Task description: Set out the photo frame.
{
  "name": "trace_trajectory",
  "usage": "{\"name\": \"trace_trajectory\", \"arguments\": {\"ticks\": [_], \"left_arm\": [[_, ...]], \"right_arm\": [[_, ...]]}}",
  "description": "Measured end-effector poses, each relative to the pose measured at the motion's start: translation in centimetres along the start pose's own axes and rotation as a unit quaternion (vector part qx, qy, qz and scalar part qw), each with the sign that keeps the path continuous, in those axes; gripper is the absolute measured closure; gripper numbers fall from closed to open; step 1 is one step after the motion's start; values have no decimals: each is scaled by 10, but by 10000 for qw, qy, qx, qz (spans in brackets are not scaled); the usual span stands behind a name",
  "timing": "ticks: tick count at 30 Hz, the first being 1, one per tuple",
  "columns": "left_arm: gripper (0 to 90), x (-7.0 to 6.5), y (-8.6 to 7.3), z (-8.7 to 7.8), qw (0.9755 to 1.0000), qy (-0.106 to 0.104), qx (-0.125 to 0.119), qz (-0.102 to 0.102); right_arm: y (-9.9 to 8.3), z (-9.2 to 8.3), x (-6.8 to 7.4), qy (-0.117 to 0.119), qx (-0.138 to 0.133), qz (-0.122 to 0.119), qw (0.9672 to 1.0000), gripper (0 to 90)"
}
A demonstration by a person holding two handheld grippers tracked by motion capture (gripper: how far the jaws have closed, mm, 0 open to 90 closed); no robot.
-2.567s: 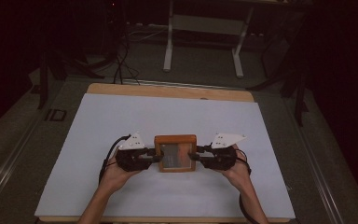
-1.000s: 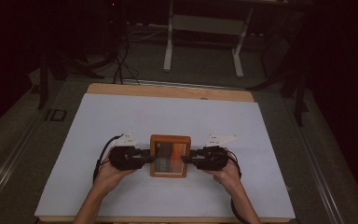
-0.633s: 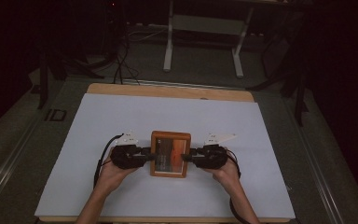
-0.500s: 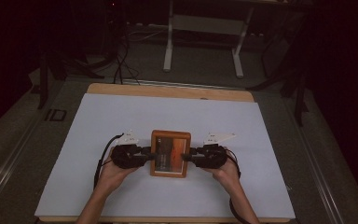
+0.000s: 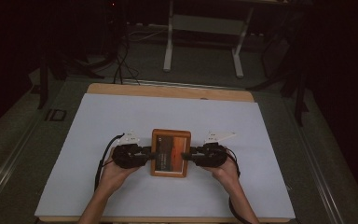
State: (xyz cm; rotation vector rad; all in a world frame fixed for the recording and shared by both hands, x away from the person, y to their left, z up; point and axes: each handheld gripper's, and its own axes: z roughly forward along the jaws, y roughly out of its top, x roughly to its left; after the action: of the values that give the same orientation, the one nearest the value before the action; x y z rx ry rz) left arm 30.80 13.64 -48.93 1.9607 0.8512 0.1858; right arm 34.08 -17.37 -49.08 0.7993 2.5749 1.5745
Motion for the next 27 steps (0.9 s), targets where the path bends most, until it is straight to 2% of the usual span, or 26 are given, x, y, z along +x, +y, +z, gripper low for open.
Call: {"name": "trace_trajectory", "arguments": {"ticks": [24, 27], "left_arm": [[670, 1, -1, -1, 9997, -105, 45, -209], [659, 1, -1, -1, 9998, -105, 39, -187]], "right_arm": [[2, 2, 2, -86, -24, -73, 9999, 621], [3, 2, 2, -92, 2, -85, 9999, 584]]}}
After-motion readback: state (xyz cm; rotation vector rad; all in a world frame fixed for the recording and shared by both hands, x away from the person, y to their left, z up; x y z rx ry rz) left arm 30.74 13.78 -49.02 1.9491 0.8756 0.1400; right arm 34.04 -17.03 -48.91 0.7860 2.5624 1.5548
